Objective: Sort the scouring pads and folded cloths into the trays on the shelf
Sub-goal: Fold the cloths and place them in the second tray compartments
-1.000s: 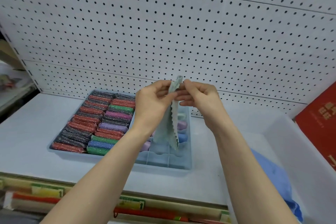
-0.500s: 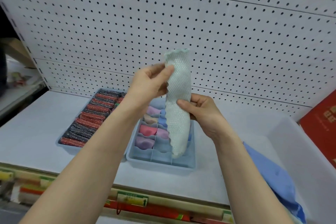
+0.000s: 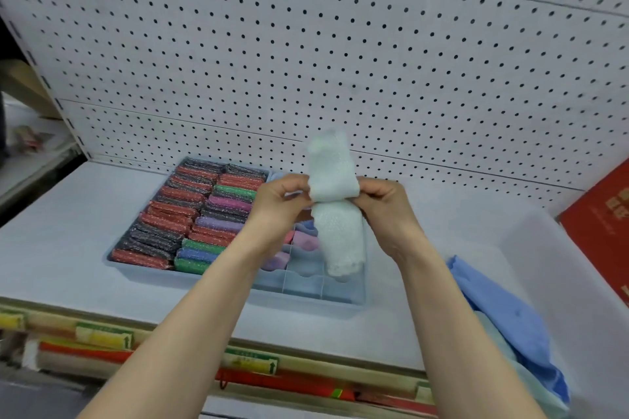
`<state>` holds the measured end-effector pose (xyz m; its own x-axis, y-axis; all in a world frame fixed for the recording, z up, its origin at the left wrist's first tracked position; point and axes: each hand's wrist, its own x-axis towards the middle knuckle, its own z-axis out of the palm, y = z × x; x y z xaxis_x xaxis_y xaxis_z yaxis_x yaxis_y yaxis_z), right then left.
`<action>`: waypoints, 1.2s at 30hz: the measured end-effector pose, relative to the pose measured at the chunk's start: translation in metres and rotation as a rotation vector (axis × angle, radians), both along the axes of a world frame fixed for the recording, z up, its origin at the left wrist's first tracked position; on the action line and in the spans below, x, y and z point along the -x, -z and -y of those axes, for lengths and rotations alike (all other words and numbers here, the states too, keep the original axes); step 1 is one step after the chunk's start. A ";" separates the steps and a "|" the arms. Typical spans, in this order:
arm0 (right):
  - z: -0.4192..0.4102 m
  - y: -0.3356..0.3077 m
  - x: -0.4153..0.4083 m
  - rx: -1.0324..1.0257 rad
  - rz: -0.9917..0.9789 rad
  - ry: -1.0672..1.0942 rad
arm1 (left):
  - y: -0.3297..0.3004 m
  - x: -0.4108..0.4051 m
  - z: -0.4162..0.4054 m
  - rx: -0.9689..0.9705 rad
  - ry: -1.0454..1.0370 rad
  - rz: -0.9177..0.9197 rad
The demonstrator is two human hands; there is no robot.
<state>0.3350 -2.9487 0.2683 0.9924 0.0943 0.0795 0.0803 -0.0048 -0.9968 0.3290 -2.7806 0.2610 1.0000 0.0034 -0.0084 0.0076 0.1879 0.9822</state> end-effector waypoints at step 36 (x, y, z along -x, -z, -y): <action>-0.005 -0.007 0.009 0.168 0.117 0.110 | 0.000 0.011 -0.013 -0.044 -0.079 -0.229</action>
<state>0.3258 -2.9441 0.2753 0.9823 0.0074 0.1873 0.1854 -0.1855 -0.9650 0.3177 -2.7674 0.2607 0.9684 0.0873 -0.2334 0.2184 0.1537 0.9637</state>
